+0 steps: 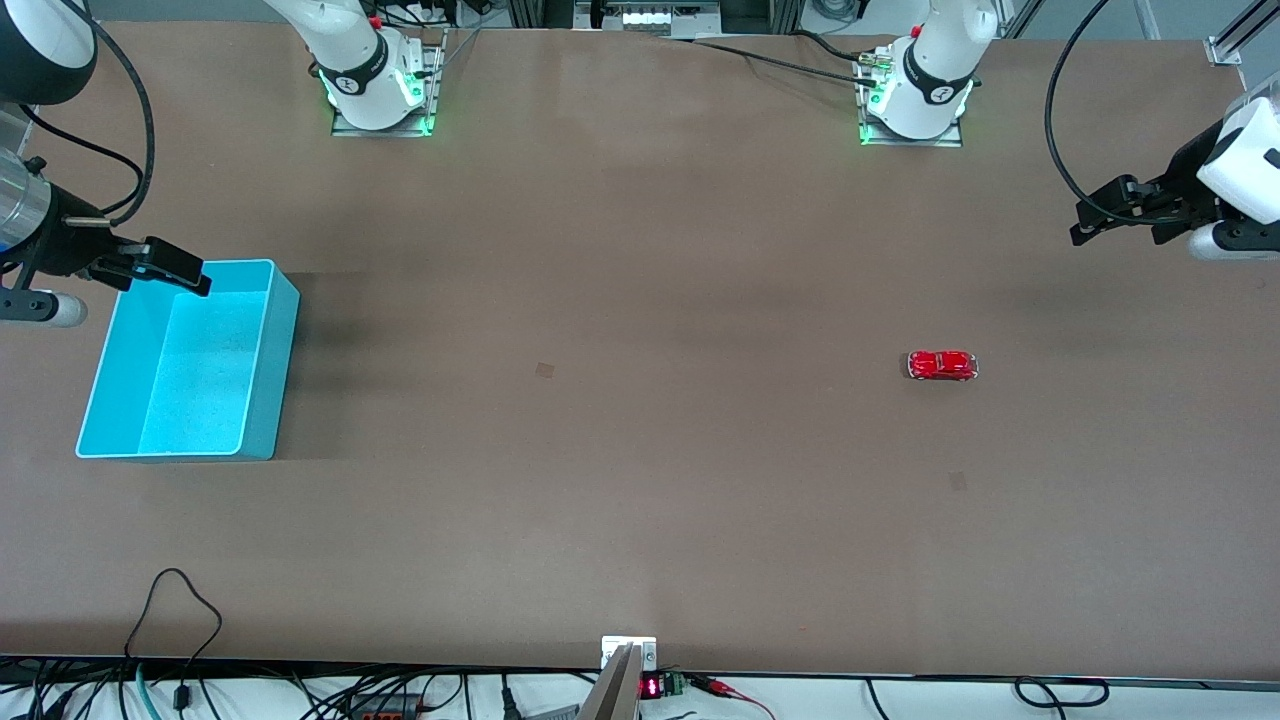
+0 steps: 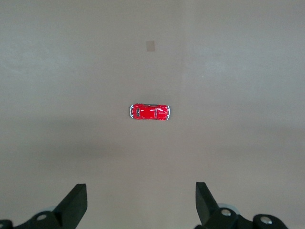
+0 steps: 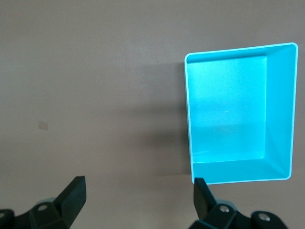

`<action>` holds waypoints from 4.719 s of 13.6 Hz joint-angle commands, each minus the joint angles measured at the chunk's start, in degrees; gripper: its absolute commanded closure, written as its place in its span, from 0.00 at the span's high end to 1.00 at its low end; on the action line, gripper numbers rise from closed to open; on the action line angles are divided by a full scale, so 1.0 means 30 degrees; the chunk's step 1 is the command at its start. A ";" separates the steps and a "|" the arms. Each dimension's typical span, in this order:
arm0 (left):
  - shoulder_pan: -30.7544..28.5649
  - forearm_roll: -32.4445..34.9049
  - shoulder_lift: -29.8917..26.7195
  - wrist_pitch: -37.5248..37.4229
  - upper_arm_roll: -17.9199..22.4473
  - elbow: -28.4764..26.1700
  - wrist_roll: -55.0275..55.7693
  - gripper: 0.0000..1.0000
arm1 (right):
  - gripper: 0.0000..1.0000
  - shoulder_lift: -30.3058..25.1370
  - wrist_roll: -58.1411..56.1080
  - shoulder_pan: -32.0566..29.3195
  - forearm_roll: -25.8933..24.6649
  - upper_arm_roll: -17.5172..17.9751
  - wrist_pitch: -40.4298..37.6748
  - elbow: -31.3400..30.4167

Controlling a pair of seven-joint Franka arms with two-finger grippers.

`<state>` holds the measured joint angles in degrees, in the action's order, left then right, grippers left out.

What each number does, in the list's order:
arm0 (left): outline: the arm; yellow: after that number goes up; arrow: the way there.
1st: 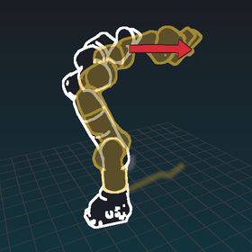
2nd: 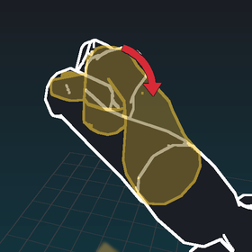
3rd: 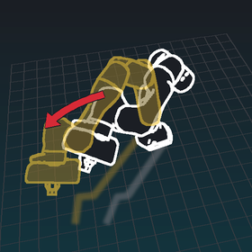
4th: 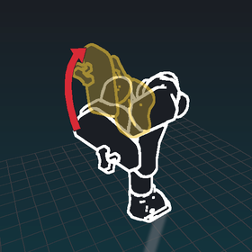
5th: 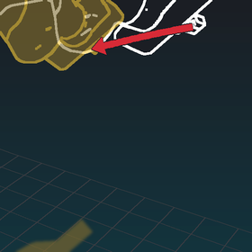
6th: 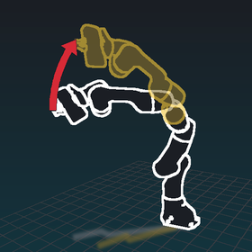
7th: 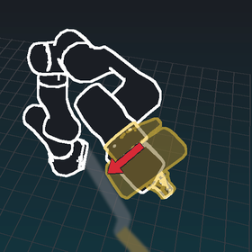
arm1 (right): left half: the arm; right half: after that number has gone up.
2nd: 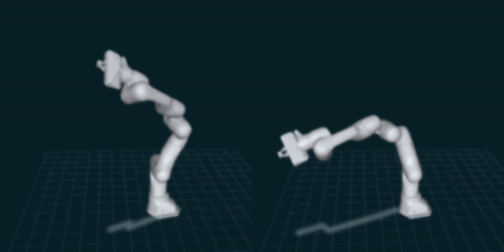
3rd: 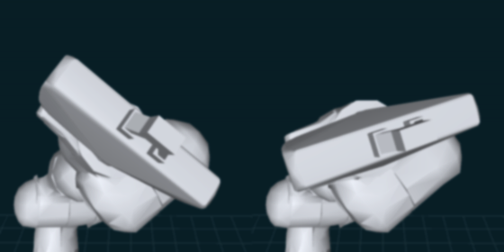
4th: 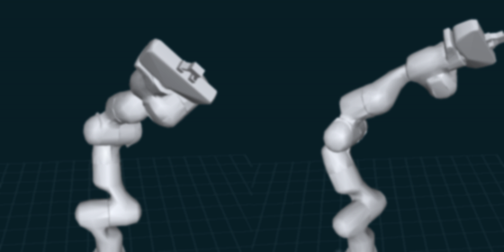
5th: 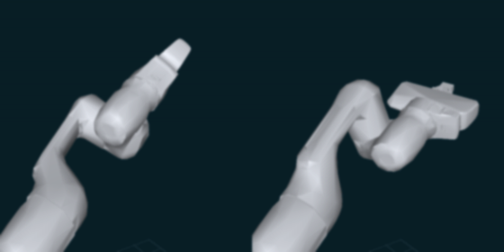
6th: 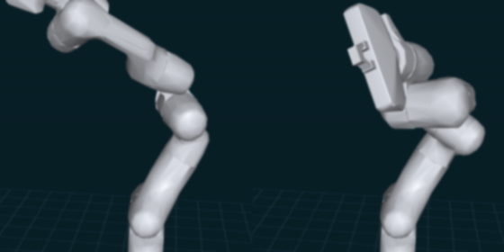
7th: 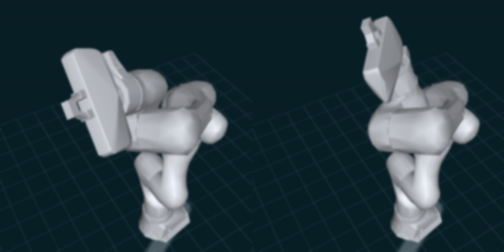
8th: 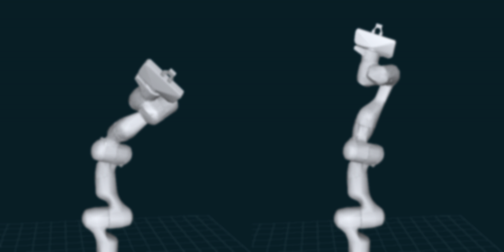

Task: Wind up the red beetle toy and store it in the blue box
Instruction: 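Move the left gripper over the red toy car, then lower the left gripper and grasp the red car, then drag the held car backward along the table with the left gripper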

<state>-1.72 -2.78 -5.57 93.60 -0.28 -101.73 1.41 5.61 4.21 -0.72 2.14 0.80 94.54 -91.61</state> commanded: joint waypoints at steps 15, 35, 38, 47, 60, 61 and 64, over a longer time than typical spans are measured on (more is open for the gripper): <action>-0.0362 0.0312 0.6193 0.4621 -0.0171 -0.0246 -0.6760 1.00 | 1.00 0.1675 0.0115 0.0004 0.0107 0.0172 -0.1678 0.0038; 0.0105 0.3652 0.8215 1.6199 -0.1167 -0.8454 -2.6160 1.00 | 1.00 0.2494 -0.0436 0.1090 0.1192 0.0377 0.0215 0.0272; -0.0011 0.3652 0.8682 1.7198 -0.1167 -0.8541 -2.6692 1.00 | 1.00 0.2935 -0.1257 0.1265 0.0463 0.0406 0.0186 0.0767; -0.0130 0.3623 0.8772 1.7991 -0.1167 -0.9392 -2.6721 0.75 | 1.00 0.3463 -0.1287 0.2731 -0.2646 0.0436 0.0011 0.2586; -0.0217 0.3623 0.9006 1.8137 -0.1196 -0.9275 -2.6692 0.31 | 1.00 0.3345 -0.1053 0.0299 -0.1621 0.0114 -0.0751 0.2733; -0.0217 0.3623 0.9006 1.8137 -0.1167 -0.9274 -2.6692 0.30 | 1.00 0.3287 -0.0937 0.0386 -0.1621 0.0114 -0.0838 0.2646; -0.0217 0.3652 0.9152 1.8195 -0.1196 -0.9245 -2.6692 0.28 | 1.00 0.3140 -0.0906 0.0503 -0.1650 0.0172 -0.0401 0.2440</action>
<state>-1.66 6.90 20.83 147.73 -3.50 -129.38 -78.09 15.41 1.08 0.53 -3.51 1.03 93.41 -84.70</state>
